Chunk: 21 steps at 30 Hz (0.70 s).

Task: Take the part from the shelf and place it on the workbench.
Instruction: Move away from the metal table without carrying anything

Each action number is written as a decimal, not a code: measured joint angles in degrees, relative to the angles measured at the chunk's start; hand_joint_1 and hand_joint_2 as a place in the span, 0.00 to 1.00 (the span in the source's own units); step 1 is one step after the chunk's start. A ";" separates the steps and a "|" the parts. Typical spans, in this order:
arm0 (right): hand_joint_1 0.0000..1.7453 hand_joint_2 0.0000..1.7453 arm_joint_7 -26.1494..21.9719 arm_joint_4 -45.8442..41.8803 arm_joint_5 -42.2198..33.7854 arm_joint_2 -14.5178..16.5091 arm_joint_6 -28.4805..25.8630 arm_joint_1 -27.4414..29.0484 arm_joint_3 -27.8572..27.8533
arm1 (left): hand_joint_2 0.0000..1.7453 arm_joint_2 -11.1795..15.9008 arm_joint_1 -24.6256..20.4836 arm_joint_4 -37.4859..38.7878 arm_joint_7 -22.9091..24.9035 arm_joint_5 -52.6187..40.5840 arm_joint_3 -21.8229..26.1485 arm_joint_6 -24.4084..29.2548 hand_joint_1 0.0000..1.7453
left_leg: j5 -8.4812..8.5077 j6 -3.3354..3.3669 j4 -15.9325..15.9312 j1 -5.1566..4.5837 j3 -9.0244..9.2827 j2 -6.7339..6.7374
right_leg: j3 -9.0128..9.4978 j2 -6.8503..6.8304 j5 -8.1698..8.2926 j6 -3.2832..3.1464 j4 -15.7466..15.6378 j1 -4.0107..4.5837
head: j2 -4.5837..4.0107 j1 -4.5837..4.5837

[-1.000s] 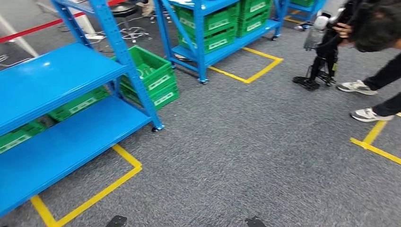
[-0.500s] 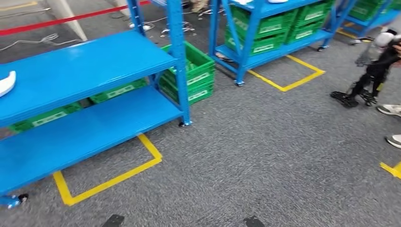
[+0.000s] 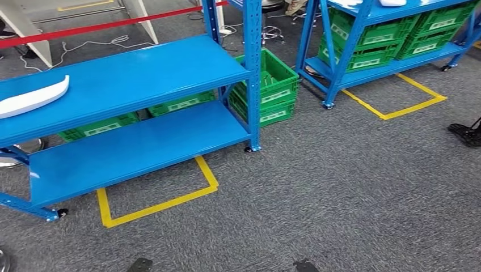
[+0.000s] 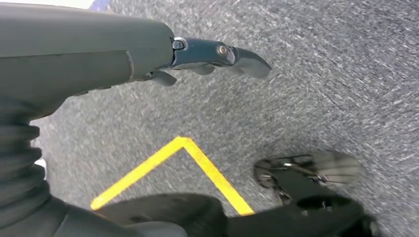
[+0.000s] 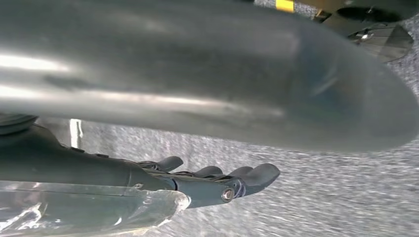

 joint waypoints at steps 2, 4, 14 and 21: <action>0.00 0.00 0.01 0.00 0.01 -0.02 0.02 0.14 0.00 | 1.00 -0.03 -0.21 0.00 0.00 -0.03 0.00 0.00 0.00 | -3.28 -0.19 7.41 0.03 -3.64 1.35 | -0.05 -1.75 -0.11 -0.28 -0.01 0.22 | 0.00 -0.12; 0.00 0.00 0.01 0.00 0.02 -0.04 0.08 0.14 0.00 | 1.00 -0.07 -0.18 0.00 0.00 -0.04 0.01 0.01 0.00 | -3.00 -0.09 9.57 0.02 -4.59 1.60 | -0.02 -3.34 -0.20 -0.38 0.00 0.38 | 0.00 -0.13; 0.00 0.00 0.09 0.00 0.04 -0.02 0.17 -0.18 0.00 | 1.00 0.02 -0.11 0.00 0.07 -0.07 0.01 0.18 0.00 | 3.59 2.74 -6.10 -0.53 3.40 4.12 | 0.22 -5.58 -2.81 1.93 2.18 0.99 | 0.00 0.08; 0.00 0.00 0.25 0.00 0.03 -0.02 0.30 0.37 0.00 | 1.00 -0.14 0.00 0.00 0.09 -0.04 0.02 0.21 0.00 | 3.85 3.05 -6.03 -0.20 3.44 -1.36 | -4.84 -0.67 -3.69 2.50 10.46 0.48 | 0.00 0.64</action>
